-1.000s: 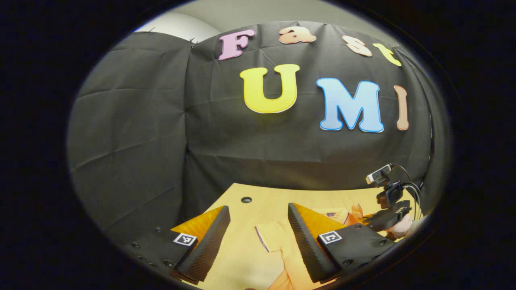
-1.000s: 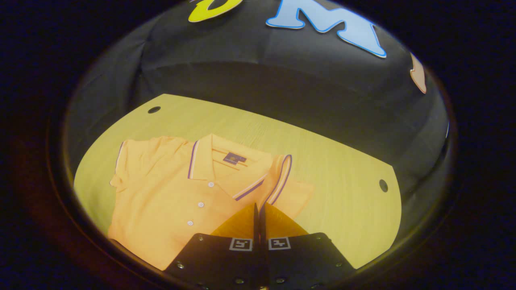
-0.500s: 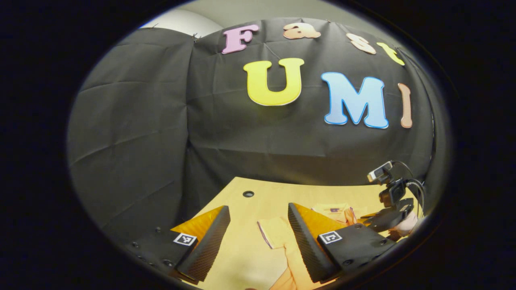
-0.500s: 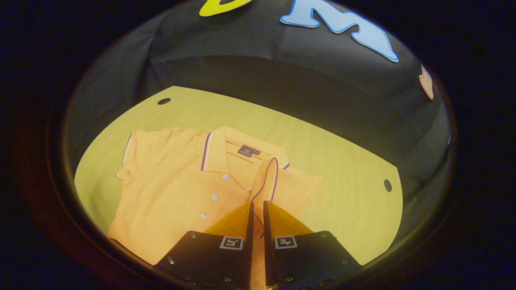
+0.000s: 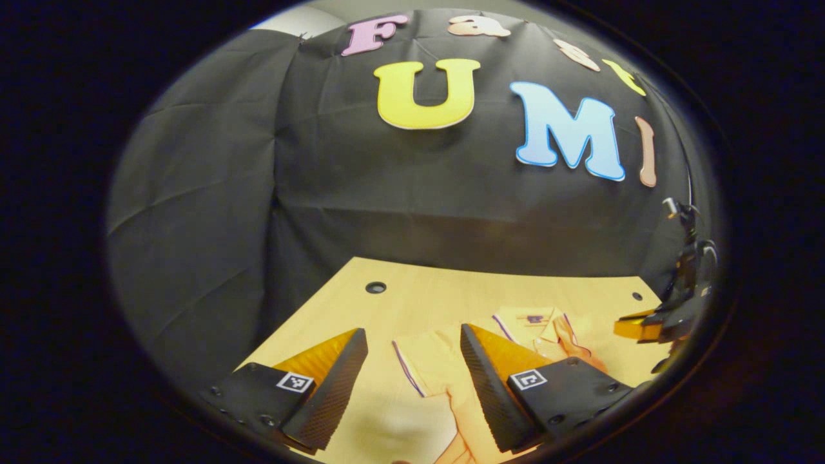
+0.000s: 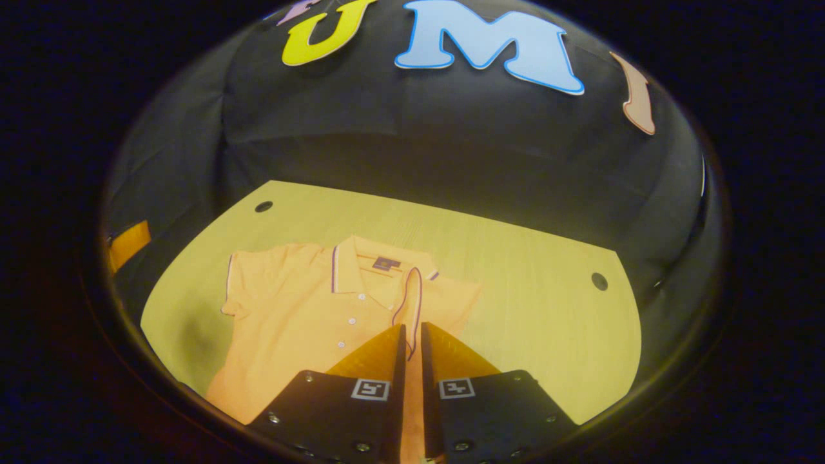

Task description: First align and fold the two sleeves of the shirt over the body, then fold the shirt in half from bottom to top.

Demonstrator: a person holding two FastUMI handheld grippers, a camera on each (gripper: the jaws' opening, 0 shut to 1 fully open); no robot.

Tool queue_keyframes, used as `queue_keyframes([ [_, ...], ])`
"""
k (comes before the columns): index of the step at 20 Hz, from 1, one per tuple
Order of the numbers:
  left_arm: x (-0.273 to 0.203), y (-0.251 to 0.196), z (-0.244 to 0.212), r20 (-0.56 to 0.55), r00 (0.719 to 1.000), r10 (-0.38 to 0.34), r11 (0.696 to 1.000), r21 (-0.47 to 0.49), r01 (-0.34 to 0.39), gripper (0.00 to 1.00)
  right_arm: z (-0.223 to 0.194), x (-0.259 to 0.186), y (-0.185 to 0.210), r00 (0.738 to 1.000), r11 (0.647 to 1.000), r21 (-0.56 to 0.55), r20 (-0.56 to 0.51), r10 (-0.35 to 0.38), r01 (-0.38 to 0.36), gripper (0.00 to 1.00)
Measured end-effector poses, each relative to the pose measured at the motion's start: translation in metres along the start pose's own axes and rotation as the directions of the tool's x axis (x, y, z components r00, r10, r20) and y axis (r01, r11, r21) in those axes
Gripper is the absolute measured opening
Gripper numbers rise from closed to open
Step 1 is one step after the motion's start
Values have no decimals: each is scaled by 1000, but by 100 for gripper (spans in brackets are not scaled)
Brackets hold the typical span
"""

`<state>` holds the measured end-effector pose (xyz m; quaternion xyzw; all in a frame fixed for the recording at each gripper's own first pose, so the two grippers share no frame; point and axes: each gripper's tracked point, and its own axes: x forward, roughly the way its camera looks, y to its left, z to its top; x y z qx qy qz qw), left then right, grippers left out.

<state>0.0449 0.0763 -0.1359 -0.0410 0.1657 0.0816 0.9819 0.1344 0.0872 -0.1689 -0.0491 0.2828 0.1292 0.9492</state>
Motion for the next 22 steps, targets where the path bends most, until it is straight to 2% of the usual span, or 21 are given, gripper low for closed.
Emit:
queue_keyframes([
  [4, 51, 6, -47, -87, 996, -4, 1000, -11, 3, 94, -1, -27, -6, 1000, 999, 30, 8, -14, 14, 14],
  [12, 107, 4, -122, -247, 969, -12, 999, -36, 3, 97, -17, -58, -29, 995, 991, 95, -29, -91, 93, 13],
  [14, 114, 4, -137, -286, 958, -11, 999, -42, -1, 95, -21, -64, -34, 993, 988, 109, -38, -108, 111, 14],
  [18, 124, 0, -157, -326, 945, -12, 999, -49, -4, 96, -32, -70, -41, 989, 981, 131, -55, -136, 142, 14],
  [21, 126, -2, -158, -323, 946, -1, 999, -30, -9, 98, -38, -73, -44, 988, 977, 149, -68, -142, 150, 14],
  [22, 128, -2, -158, -324, 946, 7, 1000, -17, -13, 95, -40, -72, -42, 988, 976, 158, -71, -140, 150, 14],
])
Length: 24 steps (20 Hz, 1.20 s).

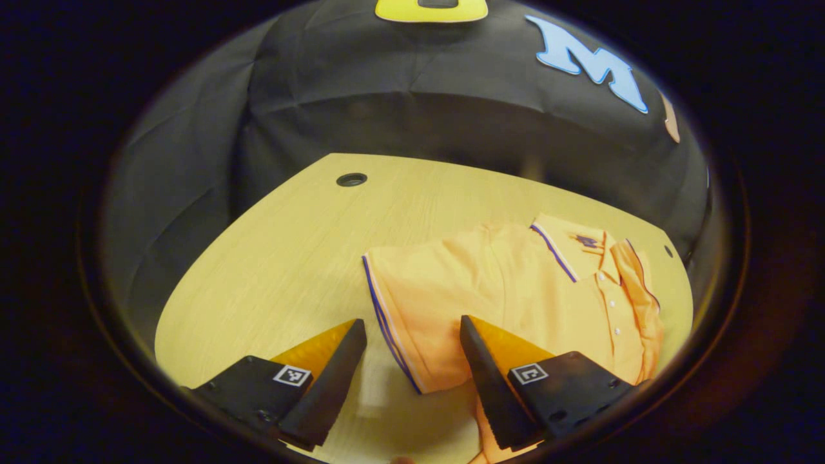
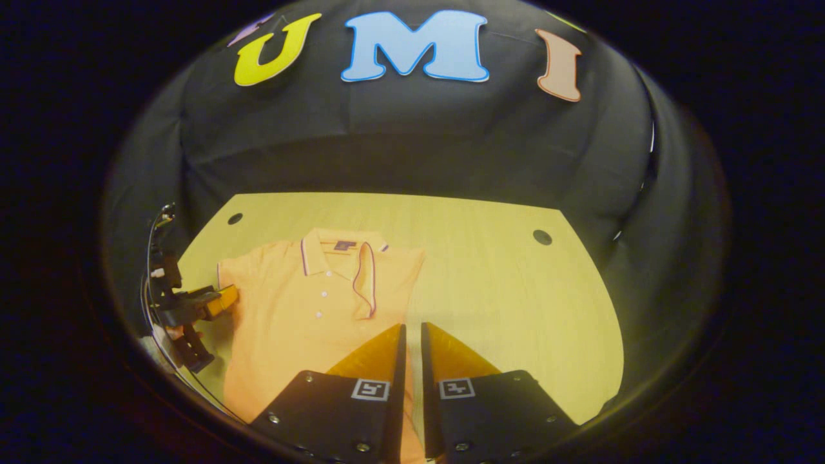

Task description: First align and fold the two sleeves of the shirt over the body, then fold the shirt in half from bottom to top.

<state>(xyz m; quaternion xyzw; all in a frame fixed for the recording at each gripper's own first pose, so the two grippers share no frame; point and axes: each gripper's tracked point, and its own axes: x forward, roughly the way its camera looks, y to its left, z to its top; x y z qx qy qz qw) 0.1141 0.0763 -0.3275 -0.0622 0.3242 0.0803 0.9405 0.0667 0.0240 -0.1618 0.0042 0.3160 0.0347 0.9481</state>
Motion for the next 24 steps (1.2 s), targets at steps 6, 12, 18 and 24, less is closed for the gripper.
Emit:
queue_keyframes([
  [6, 6, -8, 3, -7, 1000, 10, 998, 62, -10, 68, -8, 3, 7, 1000, 999, 45, -11, 18, -18, 14],
  [12, 7, -13, 3, -14, 1000, 6, 999, 39, -6, 17, -14, 2, 6, 1000, 999, 46, -17, 26, -25, 14],
  [18, 5, -20, 4, -56, 998, 27, 993, 117, -20, 10, -30, 6, 0, 999, 996, 91, -36, 28, -24, 13],
  [24, -6, -48, 12, -102, 995, -12, 978, 206, 33, 10, -53, 10, 1, 997, 990, 136, -70, 44, -34, 14],
])
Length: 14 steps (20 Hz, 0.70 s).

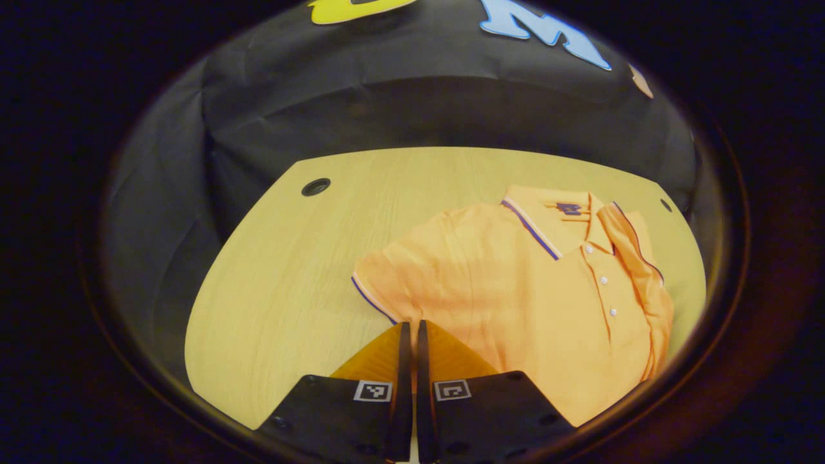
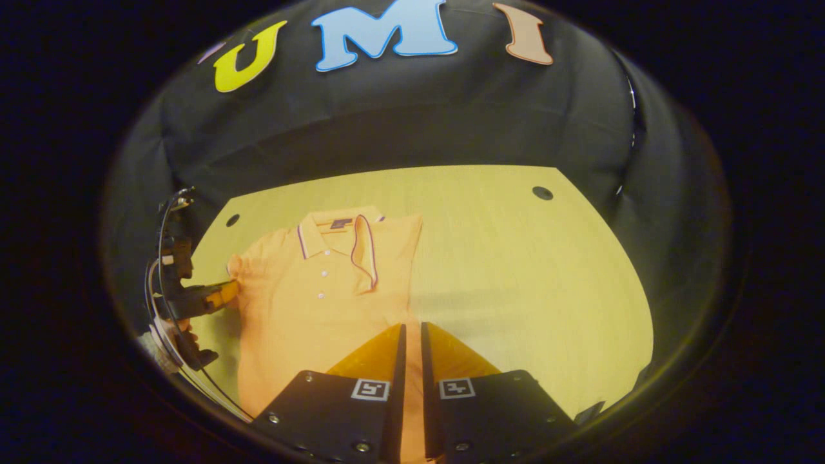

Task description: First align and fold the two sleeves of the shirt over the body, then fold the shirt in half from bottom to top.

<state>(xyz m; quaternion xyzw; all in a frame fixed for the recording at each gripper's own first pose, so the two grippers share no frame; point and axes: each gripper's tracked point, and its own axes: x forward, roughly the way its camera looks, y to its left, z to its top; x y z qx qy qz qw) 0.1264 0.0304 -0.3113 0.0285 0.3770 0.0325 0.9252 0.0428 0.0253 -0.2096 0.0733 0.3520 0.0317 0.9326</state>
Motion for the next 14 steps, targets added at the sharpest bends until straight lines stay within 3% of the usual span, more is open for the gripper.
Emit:
queue_keyframes([
  [9, -27, -102, 46, 0, 988, -152, 973, 176, 150, 10, -22, 1, -5, 1000, 998, 68, -18, 10, -9, 15],
  [14, -22, -150, 31, -79, 975, -207, 960, 178, 218, 10, -35, -4, -18, 1000, 994, 105, -26, -1, 4, 15],
])
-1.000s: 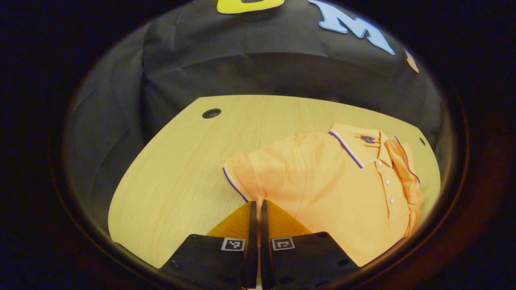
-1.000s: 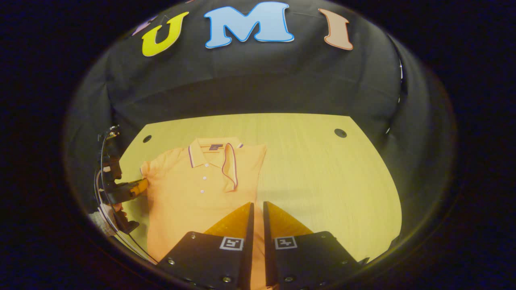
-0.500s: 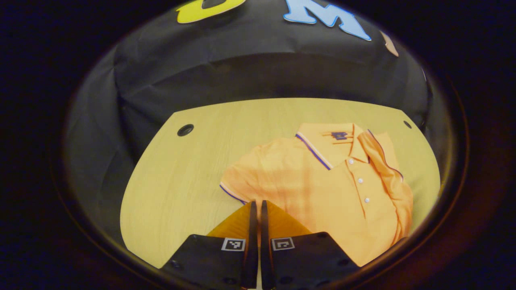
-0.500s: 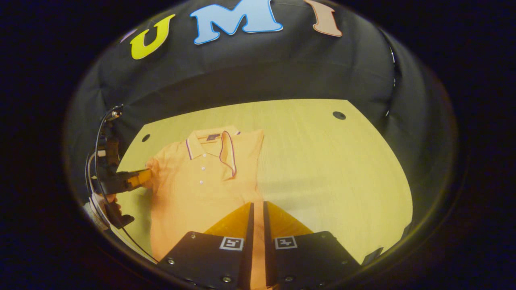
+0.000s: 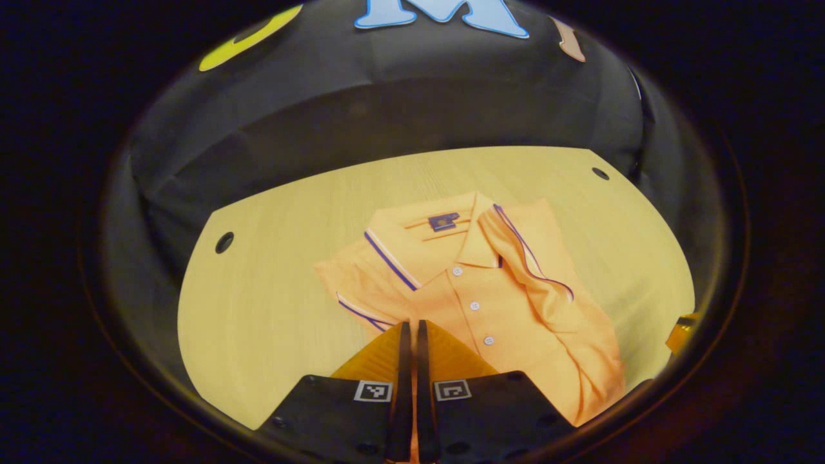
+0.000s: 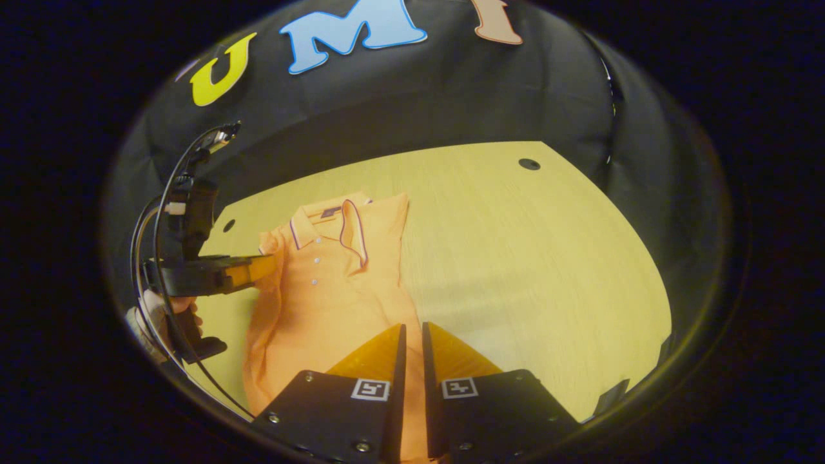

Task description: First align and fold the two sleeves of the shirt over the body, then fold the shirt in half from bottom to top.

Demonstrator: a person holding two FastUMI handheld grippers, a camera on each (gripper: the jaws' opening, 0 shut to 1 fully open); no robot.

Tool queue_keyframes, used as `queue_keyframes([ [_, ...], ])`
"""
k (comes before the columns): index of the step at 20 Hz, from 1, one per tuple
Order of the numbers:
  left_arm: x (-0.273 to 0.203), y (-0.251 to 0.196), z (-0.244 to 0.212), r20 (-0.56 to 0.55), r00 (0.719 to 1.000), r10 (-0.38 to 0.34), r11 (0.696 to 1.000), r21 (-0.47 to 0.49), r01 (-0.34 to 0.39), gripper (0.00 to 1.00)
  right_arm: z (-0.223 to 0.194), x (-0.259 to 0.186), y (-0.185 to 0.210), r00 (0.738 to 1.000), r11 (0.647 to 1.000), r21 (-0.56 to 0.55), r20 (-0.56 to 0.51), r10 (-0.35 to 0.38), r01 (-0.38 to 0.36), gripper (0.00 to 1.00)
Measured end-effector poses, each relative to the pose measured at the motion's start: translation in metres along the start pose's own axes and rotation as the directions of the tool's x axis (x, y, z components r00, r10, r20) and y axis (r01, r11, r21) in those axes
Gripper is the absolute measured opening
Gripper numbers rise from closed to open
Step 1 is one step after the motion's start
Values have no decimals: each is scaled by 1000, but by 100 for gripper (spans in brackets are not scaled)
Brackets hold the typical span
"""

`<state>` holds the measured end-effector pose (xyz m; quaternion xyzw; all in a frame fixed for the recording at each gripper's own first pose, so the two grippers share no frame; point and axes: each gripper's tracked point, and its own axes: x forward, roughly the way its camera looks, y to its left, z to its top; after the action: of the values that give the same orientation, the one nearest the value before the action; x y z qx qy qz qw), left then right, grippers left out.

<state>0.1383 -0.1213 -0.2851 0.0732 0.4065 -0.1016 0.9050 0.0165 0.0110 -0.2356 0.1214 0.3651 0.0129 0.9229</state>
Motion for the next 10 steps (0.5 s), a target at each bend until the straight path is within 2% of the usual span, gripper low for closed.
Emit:
queue_keyframes([
  [4, 10, -17, -5, -31, 999, -18, 1000, -13, 17, 10, -7, -5, -13, 1000, 999, 30, -4, -11, 11, 14],
  [6, 9, -24, -8, -35, 998, -42, 999, -24, 42, 23, -10, -5, -18, 1000, 999, 35, -10, -12, 12, 15],
  [7, 6, -26, -9, -35, 998, -50, 998, -29, 49, 39, -12, -5, -19, 1000, 999, 34, -15, -11, 11, 15],
  [8, 3, -26, -9, -40, 998, -53, 998, -33, 52, 49, -14, -4, -20, 1000, 999, 31, -22, -9, 10, 15],
  [10, -6, -24, -11, -48, 998, -49, 998, -39, 47, 84, -18, -5, -19, 999, 1000, 21, -33, -4, 4, 15],
])
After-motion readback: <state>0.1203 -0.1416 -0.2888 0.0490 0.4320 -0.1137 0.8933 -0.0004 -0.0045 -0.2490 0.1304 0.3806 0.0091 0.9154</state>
